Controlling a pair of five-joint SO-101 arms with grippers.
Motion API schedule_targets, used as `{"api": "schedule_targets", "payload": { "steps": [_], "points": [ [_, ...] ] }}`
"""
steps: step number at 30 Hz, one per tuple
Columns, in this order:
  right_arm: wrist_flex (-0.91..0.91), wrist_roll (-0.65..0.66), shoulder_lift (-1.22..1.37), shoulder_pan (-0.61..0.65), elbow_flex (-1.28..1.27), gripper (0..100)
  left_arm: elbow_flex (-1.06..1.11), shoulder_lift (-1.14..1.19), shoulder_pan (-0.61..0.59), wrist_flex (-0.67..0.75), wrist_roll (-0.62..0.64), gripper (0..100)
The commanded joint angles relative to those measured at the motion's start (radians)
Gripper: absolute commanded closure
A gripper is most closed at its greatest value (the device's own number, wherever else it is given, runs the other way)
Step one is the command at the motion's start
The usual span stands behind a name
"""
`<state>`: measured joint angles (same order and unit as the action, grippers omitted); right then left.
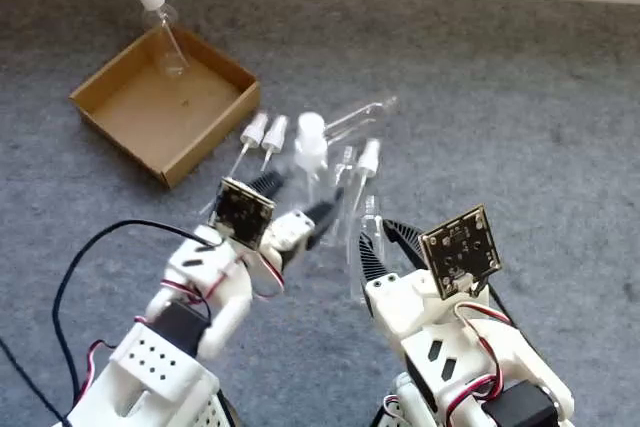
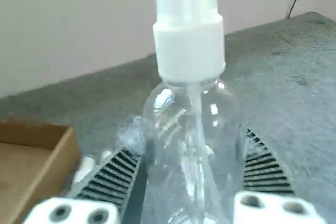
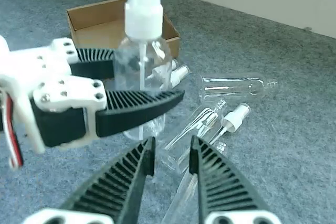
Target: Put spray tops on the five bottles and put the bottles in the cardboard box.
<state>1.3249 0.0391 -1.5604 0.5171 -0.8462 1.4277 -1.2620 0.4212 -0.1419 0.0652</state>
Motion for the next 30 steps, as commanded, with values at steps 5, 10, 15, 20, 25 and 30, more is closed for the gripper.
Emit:
{"api": "schedule_targets", "payload": {
  "steps": [5, 10, 15, 20, 25, 30],
  "points": [
    [0.004, 0.012, -0.002, 0.016, 0.002, 89.9, -0.226, -0.008, -0.292, 0.021, -0.183, 89],
    [-0.050, 0.012, -0.004, 0.016, -0.084, 89.9, -0.348, 0.027, -0.404, -0.003, -0.183, 89],
    [-0.150, 0.012, -0.004, -0.001, -0.196, 89.9, -0.570, 0.234, -0.456, -0.130, -0.184, 89],
    [-0.272, 0.012, -0.004, -0.125, -0.294, 89.9, -0.684, 0.430, -0.538, -0.124, -0.186, 89],
    [-0.404, 0.012, -0.004, -0.165, -0.424, 89.9, -0.725, 0.627, -0.639, -0.023, -0.186, 89],
    [-0.512, 0.012, -0.004, -0.168, -0.529, 89.9, -0.759, 0.822, -0.705, 0.124, -0.186, 89]
  ]
}}
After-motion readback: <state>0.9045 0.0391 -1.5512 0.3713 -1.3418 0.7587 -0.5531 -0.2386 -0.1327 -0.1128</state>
